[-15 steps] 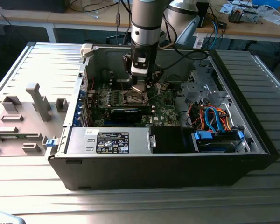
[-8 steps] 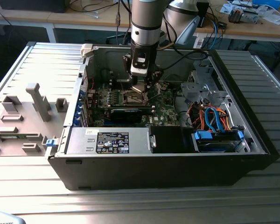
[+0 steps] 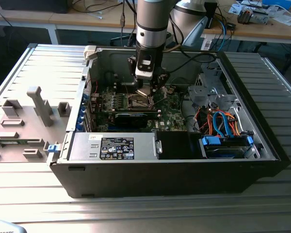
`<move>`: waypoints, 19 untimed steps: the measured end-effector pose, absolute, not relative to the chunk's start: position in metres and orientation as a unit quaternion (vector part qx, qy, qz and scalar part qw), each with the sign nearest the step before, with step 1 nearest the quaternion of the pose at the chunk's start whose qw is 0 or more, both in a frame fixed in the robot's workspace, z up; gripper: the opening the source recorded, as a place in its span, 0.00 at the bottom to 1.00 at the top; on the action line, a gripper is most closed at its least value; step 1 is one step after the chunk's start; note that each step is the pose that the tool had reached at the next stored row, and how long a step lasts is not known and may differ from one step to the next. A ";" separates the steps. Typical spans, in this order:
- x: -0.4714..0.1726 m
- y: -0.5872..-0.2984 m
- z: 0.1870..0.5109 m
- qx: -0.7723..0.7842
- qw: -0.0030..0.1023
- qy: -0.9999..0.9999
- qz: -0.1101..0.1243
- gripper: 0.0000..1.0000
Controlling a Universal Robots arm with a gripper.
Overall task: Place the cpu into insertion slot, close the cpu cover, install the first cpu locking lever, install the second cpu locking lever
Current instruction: 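Place the cpu into insertion slot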
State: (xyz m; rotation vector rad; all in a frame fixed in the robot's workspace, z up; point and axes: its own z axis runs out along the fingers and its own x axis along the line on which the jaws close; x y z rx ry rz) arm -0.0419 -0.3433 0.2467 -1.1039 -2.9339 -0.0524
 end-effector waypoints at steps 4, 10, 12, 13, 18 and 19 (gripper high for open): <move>-0.042 -0.343 0.247 -0.356 0.003 -0.934 -0.017 0.54; -0.042 -0.343 0.246 -0.361 0.003 -0.932 -0.017 0.54; -0.042 -0.343 0.246 -0.362 0.003 -0.932 -0.017 0.54; -0.042 -0.343 0.246 -0.363 0.003 -0.932 -0.017 0.54; -0.042 -0.343 0.246 -0.368 0.003 -0.930 -0.017 0.54; -0.042 -0.343 0.246 -0.368 0.003 -0.930 -0.017 0.54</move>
